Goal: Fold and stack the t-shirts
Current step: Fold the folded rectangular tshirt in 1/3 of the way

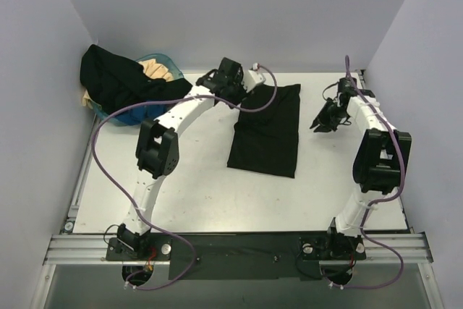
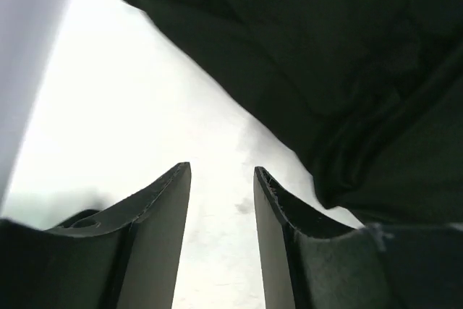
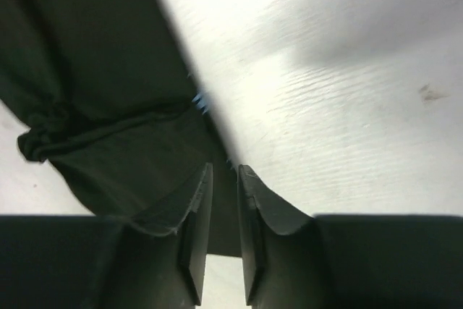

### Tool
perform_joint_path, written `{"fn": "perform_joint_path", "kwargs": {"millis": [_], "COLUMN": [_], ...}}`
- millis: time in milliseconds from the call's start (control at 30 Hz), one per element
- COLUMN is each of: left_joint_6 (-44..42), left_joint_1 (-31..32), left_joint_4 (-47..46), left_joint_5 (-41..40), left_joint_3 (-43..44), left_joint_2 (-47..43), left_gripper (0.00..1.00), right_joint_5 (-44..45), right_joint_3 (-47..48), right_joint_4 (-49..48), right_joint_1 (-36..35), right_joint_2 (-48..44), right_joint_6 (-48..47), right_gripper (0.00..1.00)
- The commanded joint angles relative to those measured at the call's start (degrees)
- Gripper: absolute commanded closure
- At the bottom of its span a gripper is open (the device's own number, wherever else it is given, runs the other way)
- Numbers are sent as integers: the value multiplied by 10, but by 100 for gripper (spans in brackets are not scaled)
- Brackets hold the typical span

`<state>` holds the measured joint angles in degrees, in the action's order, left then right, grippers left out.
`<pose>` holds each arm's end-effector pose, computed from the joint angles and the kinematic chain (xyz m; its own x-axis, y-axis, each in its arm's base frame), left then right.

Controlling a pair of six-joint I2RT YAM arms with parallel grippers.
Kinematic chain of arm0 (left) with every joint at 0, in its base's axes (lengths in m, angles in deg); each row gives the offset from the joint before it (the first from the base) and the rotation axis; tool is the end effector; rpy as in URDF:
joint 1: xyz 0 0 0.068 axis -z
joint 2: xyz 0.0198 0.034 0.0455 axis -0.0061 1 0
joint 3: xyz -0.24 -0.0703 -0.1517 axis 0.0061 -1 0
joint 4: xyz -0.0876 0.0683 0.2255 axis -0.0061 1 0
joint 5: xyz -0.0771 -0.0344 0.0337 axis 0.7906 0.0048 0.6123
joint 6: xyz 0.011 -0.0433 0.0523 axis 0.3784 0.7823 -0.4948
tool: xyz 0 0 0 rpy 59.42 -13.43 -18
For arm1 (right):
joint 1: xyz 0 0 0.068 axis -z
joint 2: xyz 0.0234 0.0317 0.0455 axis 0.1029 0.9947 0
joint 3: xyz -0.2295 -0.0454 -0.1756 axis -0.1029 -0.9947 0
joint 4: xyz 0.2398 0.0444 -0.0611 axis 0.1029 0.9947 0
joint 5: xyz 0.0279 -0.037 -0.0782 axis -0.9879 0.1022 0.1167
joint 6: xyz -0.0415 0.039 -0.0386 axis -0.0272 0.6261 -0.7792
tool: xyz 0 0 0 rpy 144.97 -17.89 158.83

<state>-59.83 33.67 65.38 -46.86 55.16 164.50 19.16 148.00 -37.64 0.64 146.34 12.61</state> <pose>0.4498 -0.3008 0.2369 -0.2256 0.7545 -0.6163 0.8197 0.4889 0.2985 0.4120 -0.0288 0.2227 -0.7509 0.5792 -0.3173 0.3759 0.7699 0.5157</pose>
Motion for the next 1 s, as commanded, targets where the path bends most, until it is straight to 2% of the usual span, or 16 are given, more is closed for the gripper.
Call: {"fn": "perform_joint_path", "kwargs": {"millis": [0, 33, 67, 167, 267, 300, 400, 533, 733, 800, 833, 867, 900, 967], "left_joint_6": [40, 36, 22, -6, -38, -53, -73, -54, -42, -33, -22, -20, -21, -25], "left_joint_1": [-26, -25, -24, -3, 20, 29, 39, 35, 18, 12, 10, 7, 6, 5], "left_joint_4": [55, 64, 76, 74, 75, 85, 109, 47, 15, -46, -110, -134, -155, -137], "left_joint_5": [18, 33, 86, 173, 184, 183, 184, 153, 84, 34, 3, -1, 8, 15], "left_joint_3": [73, 65, 42, -36, -93, -93, -82, -73, -16, -36, -65, -82, -95, -70], "left_joint_2": [-28, -42, -53, -97, -86, -78, -43, -12, 42, 34, 24, 10, 6, 13], "left_gripper": [56, 61, 67, 76, 91, 93, 94, 94, 94, 96, 96, 96, 96, 96], "right_joint_5": [4, -15, -25, -50, -51, -50, -45, -45, -46, -46, -46, -47, -47, -47], "right_joint_3": [-25, -32, -45, -48, -12, -4, 36, 45, 55, 60, 61, 61, 61, 61], "right_joint_4": [23, 17, 4, -16, -27, -26, -11, -6, -4, -3, -1, -1, 0, 1], "right_joint_1": [-79, -92, -106, -117, -118, -118, -117, -113, -108, -106, -105, -104, -103, -101], "right_joint_2": [-67, -64, -58, -32, 12, 23, 66, 99, 114, 115, 116, 117, 119, 120], "right_joint_6": [-62, -65, -63, -32, -21, -19, -15, -7, -1, -3, -3, -5, -5, -6], "right_gripper": [89, 97, 100, 100, 100, 100, 100, 100, 100, 100, 100, 100, 100, 100]}}
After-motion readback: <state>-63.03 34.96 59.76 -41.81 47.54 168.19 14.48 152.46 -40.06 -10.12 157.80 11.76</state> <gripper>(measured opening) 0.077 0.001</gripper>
